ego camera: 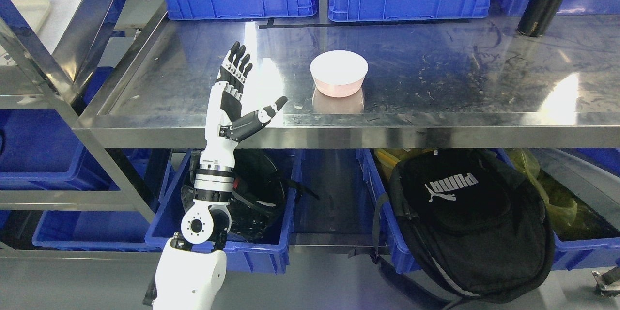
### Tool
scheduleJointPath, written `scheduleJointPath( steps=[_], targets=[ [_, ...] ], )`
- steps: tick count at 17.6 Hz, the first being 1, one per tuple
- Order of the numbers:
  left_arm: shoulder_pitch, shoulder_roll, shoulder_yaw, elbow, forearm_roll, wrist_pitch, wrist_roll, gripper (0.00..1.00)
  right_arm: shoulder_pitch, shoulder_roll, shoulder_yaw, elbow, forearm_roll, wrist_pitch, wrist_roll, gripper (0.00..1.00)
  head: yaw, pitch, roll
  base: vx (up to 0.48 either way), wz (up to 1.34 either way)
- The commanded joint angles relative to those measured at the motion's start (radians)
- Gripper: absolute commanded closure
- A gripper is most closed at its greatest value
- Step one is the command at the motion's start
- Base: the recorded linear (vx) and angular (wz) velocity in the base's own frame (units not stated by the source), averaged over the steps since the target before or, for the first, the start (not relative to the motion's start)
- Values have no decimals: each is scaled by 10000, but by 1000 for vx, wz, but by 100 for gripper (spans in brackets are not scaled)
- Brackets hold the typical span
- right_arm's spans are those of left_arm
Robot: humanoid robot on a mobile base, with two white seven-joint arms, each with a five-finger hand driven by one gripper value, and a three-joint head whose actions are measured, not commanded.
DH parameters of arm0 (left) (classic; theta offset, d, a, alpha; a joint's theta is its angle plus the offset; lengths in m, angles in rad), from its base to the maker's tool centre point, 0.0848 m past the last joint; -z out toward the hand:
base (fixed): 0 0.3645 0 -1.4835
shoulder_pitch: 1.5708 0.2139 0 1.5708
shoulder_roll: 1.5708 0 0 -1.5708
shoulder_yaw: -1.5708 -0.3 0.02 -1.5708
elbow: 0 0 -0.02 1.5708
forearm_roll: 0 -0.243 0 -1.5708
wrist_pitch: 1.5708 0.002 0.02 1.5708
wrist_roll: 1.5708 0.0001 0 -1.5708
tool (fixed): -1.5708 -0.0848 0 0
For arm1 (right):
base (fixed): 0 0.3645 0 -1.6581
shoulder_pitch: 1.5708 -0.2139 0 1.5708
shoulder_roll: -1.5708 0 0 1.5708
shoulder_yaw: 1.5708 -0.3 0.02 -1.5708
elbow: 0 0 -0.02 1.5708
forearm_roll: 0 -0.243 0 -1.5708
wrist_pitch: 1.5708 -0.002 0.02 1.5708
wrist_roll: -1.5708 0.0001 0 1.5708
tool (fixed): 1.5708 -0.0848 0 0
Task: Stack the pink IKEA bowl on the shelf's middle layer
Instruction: 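Reach the left hand forward toward the pink bowl on the shelf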
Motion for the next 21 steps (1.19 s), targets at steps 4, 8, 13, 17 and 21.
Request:
scheduleJointPath(
  steps=[4,8,13,17,21],
  targets=[
    [-582,181,46,-8,-45,-25,-238,0,231,-175,0,-175,0,8,-6,0,0,0,0,6,-44],
    [-2283,1623,-167,-8,-2901,143,-757,1,231,-175,0,-175,0,8,-6,0,0,0,0,1,-4],
    [-4752,1841,-1024,-8,-7677,2040,-4313,5,231,-175,0,-175,0,8,-6,0,0,0,0,1,2],
    [-5891,2516,-3062,-8,-10808,2965,-5877,5,231,-175,0,-175,0,8,-6,0,0,0,0,0,-3],
    [-6351,2424,-3788,175,-11272,3089,-6634,7,231,-175,0,-175,0,8,-6,0,0,0,0,0,-3]
  ],
)
